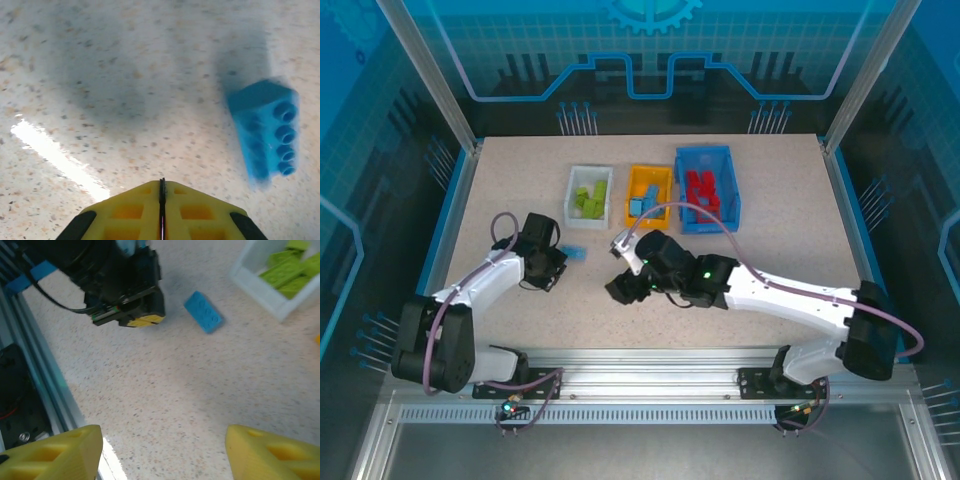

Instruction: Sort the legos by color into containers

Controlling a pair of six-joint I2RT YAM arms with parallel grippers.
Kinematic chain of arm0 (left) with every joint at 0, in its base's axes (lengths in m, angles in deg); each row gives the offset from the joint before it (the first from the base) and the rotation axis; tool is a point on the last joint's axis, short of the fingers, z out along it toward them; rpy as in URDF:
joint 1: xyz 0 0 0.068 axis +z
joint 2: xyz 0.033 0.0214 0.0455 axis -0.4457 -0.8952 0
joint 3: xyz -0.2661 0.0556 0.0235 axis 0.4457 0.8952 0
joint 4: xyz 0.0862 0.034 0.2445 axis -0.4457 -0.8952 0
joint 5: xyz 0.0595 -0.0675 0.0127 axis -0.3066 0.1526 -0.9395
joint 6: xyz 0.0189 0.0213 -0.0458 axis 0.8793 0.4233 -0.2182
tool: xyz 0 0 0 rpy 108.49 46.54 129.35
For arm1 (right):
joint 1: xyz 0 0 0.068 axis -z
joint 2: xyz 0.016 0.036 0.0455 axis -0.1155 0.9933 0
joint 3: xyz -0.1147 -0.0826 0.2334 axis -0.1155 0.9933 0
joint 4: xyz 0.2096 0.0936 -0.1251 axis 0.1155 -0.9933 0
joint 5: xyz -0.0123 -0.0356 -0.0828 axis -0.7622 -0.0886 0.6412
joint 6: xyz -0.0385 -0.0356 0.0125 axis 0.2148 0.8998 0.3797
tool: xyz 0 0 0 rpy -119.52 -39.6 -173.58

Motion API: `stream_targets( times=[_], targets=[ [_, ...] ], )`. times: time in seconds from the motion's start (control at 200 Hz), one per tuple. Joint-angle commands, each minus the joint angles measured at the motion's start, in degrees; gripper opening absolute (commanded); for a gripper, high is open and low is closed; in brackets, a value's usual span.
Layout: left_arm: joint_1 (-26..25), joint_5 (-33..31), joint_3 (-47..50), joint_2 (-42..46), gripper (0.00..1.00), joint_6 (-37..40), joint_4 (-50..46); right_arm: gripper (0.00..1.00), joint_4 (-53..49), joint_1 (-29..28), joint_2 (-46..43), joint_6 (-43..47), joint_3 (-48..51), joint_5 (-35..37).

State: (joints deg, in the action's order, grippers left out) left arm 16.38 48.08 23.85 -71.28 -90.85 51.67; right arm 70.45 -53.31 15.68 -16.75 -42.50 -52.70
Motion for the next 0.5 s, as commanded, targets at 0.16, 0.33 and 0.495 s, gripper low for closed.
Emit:
stream_targets(
  times=[0.16, 0.33, 0.495],
  targets=[
    [-7.2, -2.2, -25.5, -7.4, 0.0, 19.6, -5.6, 0.67, 3.2, 13.3, -12.3, -6.3, 3.4, 2.6],
    [-7.5, -4.0, -31.2, -11.4, 0.28, 17.8, -11.1, 0.67, 1.1, 16.1, -12.5, -5.7, 1.7, 1.5],
    [-8.2, 0.7, -23.7, -11.7, 0.57, 6.9, -4.7, 0.67, 2.3, 16.1, -11.2, -6.8, 3.6, 0.5]
  ],
)
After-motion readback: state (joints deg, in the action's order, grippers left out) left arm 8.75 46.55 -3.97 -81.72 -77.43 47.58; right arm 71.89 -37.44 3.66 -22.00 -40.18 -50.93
